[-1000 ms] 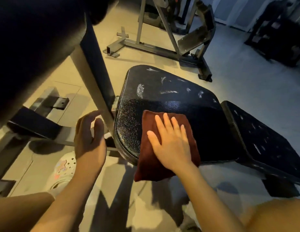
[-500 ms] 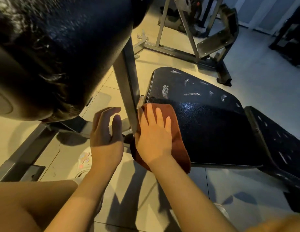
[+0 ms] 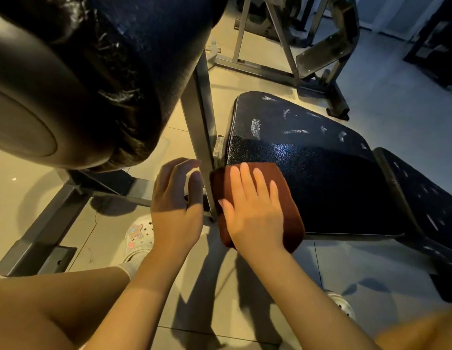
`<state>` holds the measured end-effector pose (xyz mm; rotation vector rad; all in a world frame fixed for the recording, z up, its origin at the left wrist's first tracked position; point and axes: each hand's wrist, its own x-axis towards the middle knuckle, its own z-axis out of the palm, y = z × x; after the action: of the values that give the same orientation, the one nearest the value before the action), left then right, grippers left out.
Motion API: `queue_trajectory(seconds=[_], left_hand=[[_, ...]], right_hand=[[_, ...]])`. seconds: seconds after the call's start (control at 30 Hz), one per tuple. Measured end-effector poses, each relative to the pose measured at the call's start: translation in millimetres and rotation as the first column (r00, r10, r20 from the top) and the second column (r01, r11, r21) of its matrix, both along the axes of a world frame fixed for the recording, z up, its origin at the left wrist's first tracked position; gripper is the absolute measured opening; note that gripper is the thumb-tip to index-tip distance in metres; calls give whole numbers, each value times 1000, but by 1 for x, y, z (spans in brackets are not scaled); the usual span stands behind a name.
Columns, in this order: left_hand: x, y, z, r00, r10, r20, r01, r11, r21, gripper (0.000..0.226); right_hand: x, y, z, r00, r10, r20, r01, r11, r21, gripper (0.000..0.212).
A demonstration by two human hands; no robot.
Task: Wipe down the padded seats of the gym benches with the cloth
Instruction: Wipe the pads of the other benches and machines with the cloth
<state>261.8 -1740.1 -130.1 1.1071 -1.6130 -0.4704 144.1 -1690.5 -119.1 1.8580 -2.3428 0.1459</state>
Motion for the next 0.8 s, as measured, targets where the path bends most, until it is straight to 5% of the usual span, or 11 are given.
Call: queue_trajectory(seconds=[0.27, 0.4, 0.5, 0.67, 0.8], left_hand=[[12, -2, 2, 993, -36, 115, 32, 999, 31, 29], [11, -8, 3, 994, -36, 102, 30, 998, 62, 28], [-2, -7, 1, 992, -76, 105, 61, 988, 145, 35], [-36, -7, -9, 975, -215, 56, 207, 971, 124, 40], [-49, -25, -23, 910, -399, -111, 406, 913, 45, 23]], right_hand=[[4, -83, 21, 998, -18, -58, 35, 954, 299, 74], [1, -34, 15, 991, 119, -67, -105, 977, 186, 64], [-12, 14, -7, 993, 111, -32, -113, 992, -59, 60], [-48, 64, -37, 996, -22, 84, 38, 980, -196, 61], [-84, 81, -43, 922, -277, 270, 354, 887, -297, 66]])
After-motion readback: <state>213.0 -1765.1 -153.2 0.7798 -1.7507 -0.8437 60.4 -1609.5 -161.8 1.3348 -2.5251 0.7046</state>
